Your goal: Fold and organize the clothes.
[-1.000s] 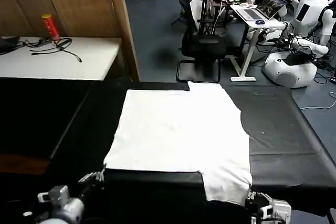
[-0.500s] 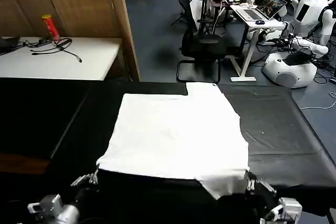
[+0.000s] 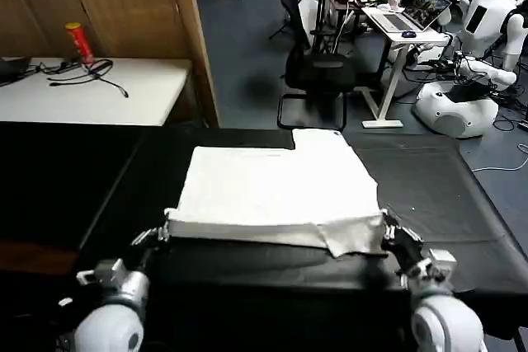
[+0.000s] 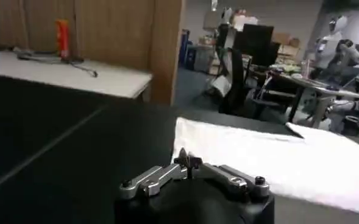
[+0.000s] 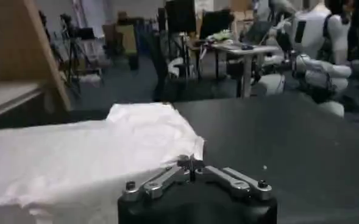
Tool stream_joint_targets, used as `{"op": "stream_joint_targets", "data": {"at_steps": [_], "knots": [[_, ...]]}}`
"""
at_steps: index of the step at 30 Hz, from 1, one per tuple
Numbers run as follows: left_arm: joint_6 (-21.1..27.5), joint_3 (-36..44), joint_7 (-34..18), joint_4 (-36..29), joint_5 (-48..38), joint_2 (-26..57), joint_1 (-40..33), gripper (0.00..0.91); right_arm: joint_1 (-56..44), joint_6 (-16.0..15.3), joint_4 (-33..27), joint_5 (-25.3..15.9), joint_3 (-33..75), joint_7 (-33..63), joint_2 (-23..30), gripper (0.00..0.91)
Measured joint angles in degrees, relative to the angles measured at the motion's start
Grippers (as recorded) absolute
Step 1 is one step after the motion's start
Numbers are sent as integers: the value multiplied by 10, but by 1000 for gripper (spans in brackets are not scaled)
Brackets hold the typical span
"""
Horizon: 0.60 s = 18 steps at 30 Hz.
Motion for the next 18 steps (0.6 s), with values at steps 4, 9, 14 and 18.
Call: {"op": "stream_joint_targets", "data": {"at_steps": [4,9,14,18], "knots": [[0,7,2,36,0,12,-28,0,30,0,-36,-5,-15,-2,-1,0],[4,13,3,67,1,23,-49,878,51,-2,-65,-6,-19,-20,3,878],[-6,15,29,91,22,25,-64,878,43,0,-59,-2,-8,-45,0,878],[-15,15,35,97,28,22,-67,878,18,-6,-23,1,3,-49,-9,878]]}}
